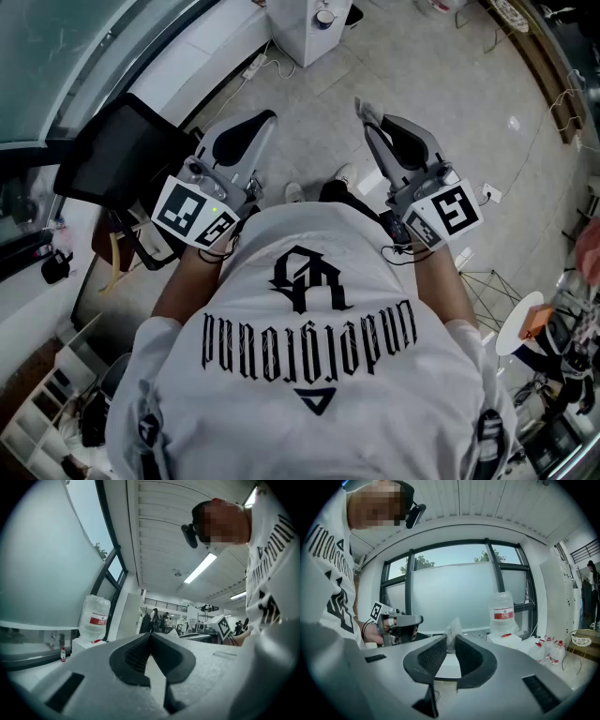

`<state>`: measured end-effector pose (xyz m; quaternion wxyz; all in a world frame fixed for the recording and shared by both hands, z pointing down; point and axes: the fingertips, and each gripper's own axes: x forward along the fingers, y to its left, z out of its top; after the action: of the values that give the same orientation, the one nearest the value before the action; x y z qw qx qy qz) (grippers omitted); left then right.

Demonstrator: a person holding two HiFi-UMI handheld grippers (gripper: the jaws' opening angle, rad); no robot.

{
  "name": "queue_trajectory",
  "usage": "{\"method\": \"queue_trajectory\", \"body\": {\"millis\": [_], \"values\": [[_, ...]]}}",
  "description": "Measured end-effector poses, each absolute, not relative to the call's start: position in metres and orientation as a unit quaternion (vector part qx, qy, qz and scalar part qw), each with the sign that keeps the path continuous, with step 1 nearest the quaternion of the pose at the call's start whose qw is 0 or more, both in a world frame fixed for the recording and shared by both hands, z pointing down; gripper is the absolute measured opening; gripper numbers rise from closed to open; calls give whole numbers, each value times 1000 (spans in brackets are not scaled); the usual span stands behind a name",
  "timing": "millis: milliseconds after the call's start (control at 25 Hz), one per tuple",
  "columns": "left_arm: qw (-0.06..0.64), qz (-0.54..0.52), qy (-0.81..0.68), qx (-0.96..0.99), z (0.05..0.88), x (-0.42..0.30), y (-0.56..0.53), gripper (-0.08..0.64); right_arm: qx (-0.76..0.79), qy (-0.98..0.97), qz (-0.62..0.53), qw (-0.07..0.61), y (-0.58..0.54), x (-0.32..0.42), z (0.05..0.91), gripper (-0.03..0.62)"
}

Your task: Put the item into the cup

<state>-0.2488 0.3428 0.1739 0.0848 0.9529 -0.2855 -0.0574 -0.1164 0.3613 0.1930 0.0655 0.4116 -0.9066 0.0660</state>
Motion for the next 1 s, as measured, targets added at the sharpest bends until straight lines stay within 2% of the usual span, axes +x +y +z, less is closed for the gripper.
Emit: {"method": "queue_trajectory", "body": {"millis": [480,1000], "values": [[78,-50,-276,957,172,-211,322,15,423,-901,68,67,343,-76,198,64],[88,-17,-285,954,185,-125,275,15,432,-897,68,58,298,28,196,64]]}}
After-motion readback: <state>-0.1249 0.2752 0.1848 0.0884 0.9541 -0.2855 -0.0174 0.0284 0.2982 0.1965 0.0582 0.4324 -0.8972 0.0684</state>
